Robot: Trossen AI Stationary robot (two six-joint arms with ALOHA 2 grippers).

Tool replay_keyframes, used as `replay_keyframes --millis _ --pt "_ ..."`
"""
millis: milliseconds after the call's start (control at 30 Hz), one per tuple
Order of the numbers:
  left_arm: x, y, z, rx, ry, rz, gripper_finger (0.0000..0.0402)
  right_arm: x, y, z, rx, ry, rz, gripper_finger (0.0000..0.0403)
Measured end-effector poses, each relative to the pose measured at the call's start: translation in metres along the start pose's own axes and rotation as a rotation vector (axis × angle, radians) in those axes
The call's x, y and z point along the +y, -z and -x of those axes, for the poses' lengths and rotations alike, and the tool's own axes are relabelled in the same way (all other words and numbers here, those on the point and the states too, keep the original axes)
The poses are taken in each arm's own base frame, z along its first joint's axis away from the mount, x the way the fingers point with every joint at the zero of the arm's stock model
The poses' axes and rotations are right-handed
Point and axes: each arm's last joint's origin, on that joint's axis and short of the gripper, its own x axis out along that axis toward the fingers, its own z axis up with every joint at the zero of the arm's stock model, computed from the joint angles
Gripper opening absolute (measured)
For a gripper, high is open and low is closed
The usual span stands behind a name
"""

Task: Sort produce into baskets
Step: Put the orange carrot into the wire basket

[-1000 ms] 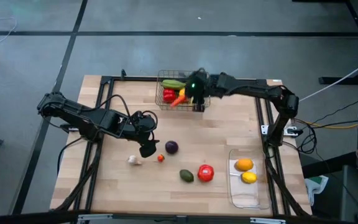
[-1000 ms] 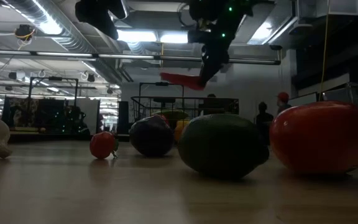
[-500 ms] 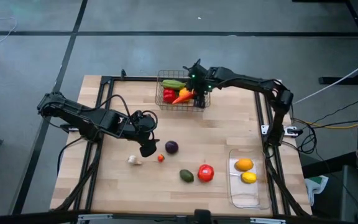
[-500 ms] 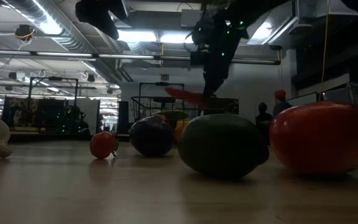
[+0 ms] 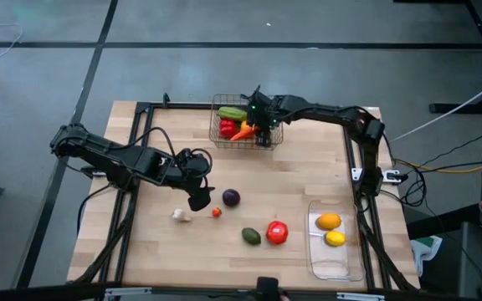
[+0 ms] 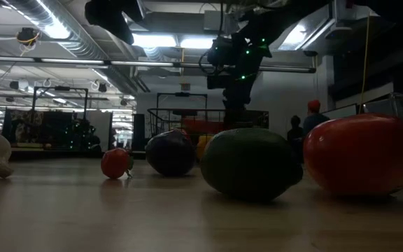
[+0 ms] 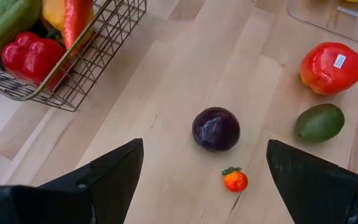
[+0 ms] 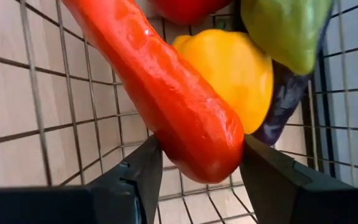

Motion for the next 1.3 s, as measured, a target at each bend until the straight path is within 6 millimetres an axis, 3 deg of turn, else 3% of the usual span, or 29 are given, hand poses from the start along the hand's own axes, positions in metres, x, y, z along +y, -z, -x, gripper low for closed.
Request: replay_keyframes --millis 1133,1300 --pt "-0.0003 -0.0003 -0.0001 -0.003 0.002 0.002 0.0335 0.0006 0.0002 -0.0069 0.009 -0.005 0.022 0.0192" --pt "-0.0003 -0.0003 -0.0001 -0.003 0.002 0.002 0.0335 0.0006 0.0004 -0.0069 0.010 -0.005 0.026 0.0229"
